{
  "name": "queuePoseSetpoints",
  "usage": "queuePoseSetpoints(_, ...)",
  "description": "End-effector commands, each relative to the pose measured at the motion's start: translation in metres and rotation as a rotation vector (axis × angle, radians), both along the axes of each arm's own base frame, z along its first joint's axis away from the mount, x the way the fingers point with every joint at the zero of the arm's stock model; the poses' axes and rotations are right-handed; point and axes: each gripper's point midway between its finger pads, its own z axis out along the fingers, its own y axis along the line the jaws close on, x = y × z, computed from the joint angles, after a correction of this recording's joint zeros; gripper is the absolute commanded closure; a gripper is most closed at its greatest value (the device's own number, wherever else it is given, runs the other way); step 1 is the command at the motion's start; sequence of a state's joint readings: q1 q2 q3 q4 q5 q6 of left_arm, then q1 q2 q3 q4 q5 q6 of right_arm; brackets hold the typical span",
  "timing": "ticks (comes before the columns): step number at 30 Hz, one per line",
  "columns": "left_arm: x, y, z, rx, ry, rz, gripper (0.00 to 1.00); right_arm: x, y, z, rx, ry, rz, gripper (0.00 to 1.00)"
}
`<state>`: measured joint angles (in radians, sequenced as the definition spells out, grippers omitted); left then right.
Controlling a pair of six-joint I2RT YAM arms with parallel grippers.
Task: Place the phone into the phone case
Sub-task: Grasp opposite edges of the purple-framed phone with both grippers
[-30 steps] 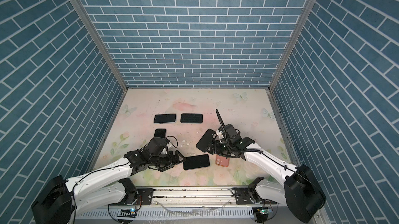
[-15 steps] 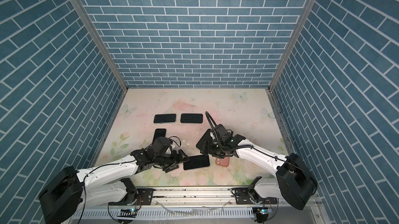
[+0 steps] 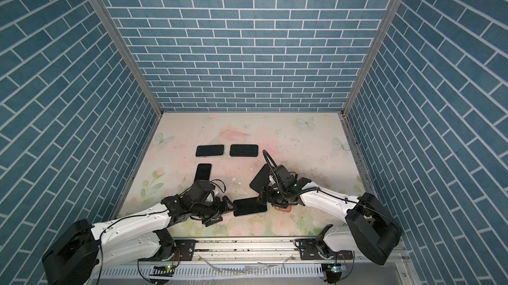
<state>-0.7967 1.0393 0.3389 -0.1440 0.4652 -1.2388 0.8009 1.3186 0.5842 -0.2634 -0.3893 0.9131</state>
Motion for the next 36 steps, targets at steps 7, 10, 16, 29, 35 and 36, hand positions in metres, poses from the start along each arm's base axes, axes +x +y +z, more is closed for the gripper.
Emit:
queuePoseSetpoints(7, 0.005, -0.001, -0.013, -0.009, 0.003, 0.042, 0.08, -0.019, 0.011, -0.016, 0.055, 0.081, 0.027, 0.24)
queuePoseSetpoints(10, 0.010, -0.007, -0.013, -0.016, -0.001, 0.040, 0.08, -0.019, 0.014, -0.017, 0.077, 0.080, 0.035, 0.25)
queuePoseSetpoints(16, 0.015, -0.014, -0.016, -0.012, -0.003, 0.033, 0.08, -0.017, 0.029, -0.009, 0.188, 0.033, 0.084, 0.30)
queuePoseSetpoints(29, 0.017, -0.011, -0.016, 0.013, -0.026, 0.022, 0.08, -0.016, 0.059, 0.060, 0.512, -0.138, 0.196, 0.40)
queuePoseSetpoints(35, 0.017, -0.012, -0.013, 0.005, -0.031, 0.018, 0.08, -0.014, 0.059, 0.062, 0.517, -0.156, 0.197, 0.47)
queuePoseSetpoints(36, 0.018, -0.012, -0.013, 0.004, -0.032, 0.018, 0.08, -0.013, 0.059, 0.059, 0.509, -0.153, 0.192, 0.50)
